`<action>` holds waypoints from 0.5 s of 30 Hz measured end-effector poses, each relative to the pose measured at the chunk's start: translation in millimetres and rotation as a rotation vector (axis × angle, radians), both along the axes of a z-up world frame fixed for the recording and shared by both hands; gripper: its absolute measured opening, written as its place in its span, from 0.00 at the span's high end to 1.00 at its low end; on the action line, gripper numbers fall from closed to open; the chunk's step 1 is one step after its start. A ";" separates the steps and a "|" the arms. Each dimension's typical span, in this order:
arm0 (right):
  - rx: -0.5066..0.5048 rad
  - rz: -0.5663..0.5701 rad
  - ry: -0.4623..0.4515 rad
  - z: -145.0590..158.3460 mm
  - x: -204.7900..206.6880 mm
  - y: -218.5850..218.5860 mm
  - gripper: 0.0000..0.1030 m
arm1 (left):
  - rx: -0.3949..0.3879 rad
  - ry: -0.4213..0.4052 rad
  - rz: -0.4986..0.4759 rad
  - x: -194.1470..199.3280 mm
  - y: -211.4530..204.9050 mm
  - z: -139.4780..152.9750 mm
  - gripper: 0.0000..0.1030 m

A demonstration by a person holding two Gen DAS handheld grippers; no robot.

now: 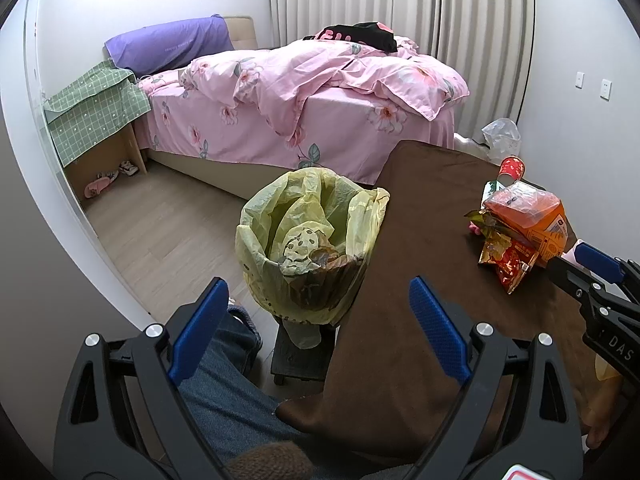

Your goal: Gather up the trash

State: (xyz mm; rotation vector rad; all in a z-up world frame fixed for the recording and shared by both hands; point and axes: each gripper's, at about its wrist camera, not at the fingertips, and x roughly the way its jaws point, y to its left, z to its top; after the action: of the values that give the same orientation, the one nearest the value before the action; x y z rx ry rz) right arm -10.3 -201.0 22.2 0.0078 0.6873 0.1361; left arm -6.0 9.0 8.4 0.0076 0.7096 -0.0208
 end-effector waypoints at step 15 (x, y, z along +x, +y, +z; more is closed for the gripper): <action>0.000 0.002 0.002 0.1 0.4 0.4 0.45 | -0.001 0.001 0.002 -0.2 0.4 -1.7 0.15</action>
State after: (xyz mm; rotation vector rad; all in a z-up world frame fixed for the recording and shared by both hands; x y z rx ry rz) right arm -9.9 -200.6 22.2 0.0069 0.6893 0.1381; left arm -6.3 9.4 6.7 0.0061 0.7110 -0.0196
